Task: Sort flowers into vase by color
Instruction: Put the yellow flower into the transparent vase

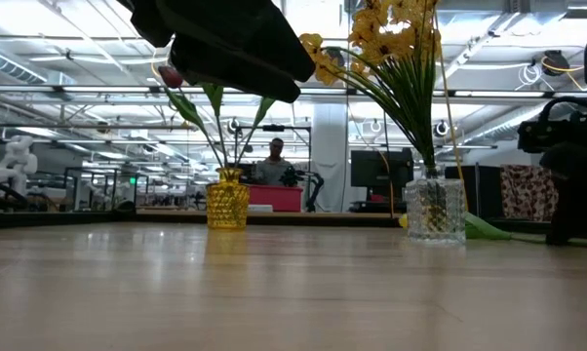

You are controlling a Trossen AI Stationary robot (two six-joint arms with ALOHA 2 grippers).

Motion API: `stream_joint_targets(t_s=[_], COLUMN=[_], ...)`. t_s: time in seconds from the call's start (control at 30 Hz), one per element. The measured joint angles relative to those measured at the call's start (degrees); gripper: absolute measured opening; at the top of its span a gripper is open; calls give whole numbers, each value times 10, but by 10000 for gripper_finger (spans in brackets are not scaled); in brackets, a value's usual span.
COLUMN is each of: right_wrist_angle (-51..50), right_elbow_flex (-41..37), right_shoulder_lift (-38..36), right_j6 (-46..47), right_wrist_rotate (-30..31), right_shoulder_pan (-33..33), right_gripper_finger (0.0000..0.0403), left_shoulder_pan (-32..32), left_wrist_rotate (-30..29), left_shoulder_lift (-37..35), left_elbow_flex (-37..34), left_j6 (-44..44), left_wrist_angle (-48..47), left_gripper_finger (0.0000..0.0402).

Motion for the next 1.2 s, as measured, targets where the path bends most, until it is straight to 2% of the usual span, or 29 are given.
stream_joint_targets(t_s=[0.23,0.33,0.53,0.8,1.03,1.2], right_wrist_angle=[-10,-51,-136,-188,-366,-472], right_elbow_flex=[0,11,64,120,198,264], right_shoulder_lift=[-5,-8,-9,-12,-12,-13], right_j6=[29,34,48,57,165,228], right_wrist_rotate=[42,68,90,150,240,333], right_shoulder_pan=[5,7,7,13,39,65], right_gripper_finger=[1,1,0,0,0,0], left_shoulder_pan=[0,0,0,0,0,0], left_wrist_rotate=[0,0,0,0,0,0], left_shoulder_lift=[0,0,0,0,0,0], left_elbow_flex=[0,0,0,0,0,0], left_j6=[0,0,0,0,0,0], left_wrist_angle=[0,0,2,4,4,3], left_gripper_finger=[216,216,216,216,216,216])
